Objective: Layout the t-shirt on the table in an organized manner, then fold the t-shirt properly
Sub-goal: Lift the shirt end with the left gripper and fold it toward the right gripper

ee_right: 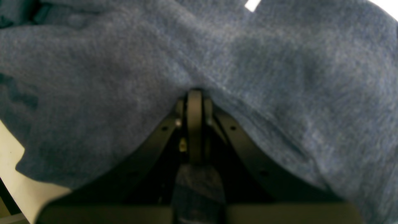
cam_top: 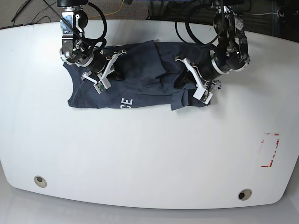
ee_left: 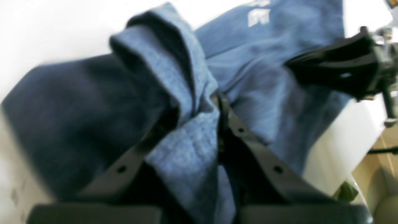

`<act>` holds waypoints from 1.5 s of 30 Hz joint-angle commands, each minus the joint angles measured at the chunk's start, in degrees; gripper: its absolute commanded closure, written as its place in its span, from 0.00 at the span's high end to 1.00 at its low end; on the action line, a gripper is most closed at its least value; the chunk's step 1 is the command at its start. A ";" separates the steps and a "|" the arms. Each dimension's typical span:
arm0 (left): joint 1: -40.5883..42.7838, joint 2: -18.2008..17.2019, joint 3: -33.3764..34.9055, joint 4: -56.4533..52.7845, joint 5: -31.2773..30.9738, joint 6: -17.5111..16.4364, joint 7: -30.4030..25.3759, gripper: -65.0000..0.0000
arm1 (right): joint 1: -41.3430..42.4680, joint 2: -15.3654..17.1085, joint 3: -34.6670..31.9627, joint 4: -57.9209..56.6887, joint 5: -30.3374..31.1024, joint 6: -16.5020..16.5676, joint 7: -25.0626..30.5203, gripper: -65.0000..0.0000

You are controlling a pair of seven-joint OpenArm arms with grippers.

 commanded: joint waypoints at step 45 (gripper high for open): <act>-2.68 3.83 12.04 0.86 -1.19 9.70 -1.22 0.00 | 0.01 0.20 -0.08 -0.05 -1.74 -0.48 -2.29 0.00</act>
